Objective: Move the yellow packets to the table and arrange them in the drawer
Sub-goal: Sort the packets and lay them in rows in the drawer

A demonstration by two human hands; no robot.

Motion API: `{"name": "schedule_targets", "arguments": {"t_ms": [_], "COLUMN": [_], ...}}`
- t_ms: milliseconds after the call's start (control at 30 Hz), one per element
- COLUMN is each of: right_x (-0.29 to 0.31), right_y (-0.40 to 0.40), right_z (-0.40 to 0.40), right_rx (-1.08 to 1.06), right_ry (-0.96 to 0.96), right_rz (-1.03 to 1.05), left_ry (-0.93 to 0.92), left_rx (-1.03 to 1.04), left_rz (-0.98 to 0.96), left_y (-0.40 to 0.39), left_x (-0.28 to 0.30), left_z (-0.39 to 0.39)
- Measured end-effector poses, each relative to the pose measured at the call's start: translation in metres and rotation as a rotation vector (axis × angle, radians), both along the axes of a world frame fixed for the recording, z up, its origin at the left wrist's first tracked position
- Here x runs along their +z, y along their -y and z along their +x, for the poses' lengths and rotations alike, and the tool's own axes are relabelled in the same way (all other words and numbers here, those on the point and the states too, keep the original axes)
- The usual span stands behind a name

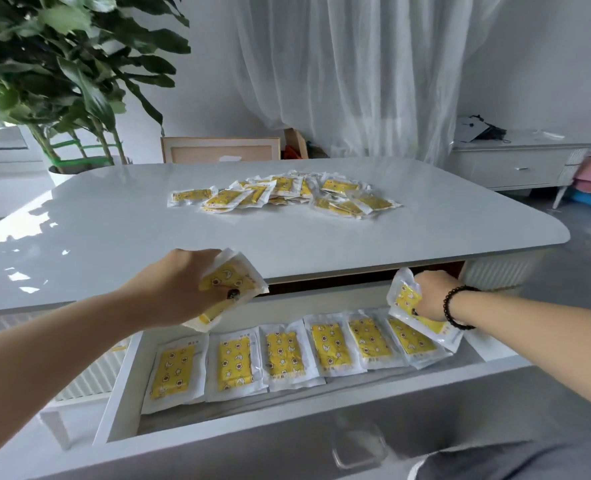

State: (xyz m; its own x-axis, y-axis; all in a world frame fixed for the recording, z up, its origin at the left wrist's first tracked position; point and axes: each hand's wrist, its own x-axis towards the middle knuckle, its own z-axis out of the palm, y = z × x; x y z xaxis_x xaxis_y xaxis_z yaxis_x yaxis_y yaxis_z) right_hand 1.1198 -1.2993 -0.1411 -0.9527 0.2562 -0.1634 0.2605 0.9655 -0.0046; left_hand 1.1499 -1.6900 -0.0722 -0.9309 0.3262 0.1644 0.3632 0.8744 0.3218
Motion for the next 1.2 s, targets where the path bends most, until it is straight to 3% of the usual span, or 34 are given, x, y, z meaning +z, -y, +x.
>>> {"name": "schedule_targets", "arguments": {"t_ms": [200,600,833,933,1033,1100,1200], "right_x": [-0.018,-0.05,-0.062,-0.064,-0.056,-0.049,-0.046], "right_y": [-0.014,-0.045,-0.063,-0.058,-0.045,-0.03,-0.012], "right_z": [-0.005,-0.008,-0.018,-0.016,-0.008,-0.001,0.009], "right_rx": [-0.271,-0.28,-0.274,-0.191,0.029,0.157,0.142], "right_ry": [0.031,0.069,-0.056,-0.057,-0.063,-0.006,0.228], "right_rz": [-0.179,-0.164,-0.278,-0.165,0.208,0.352,0.258], "left_ry": [0.151,0.331,0.398,0.404,0.371,0.365,0.384], "left_rx": [-0.121,0.009,0.039,0.042,0.05,0.052,0.041], "left_rz": [-0.082,-0.163,-0.226,-0.227,-0.222,-0.222,-0.208], "left_y": [-0.028,-0.019,-0.028,-0.028,-0.029,-0.027,-0.021], "left_x": [-0.028,-0.051,-0.053,-0.052,-0.047,-0.046,-0.049], "left_z": [-0.001,-0.017,-0.011,-0.008,-0.008,-0.008,-0.009]}}
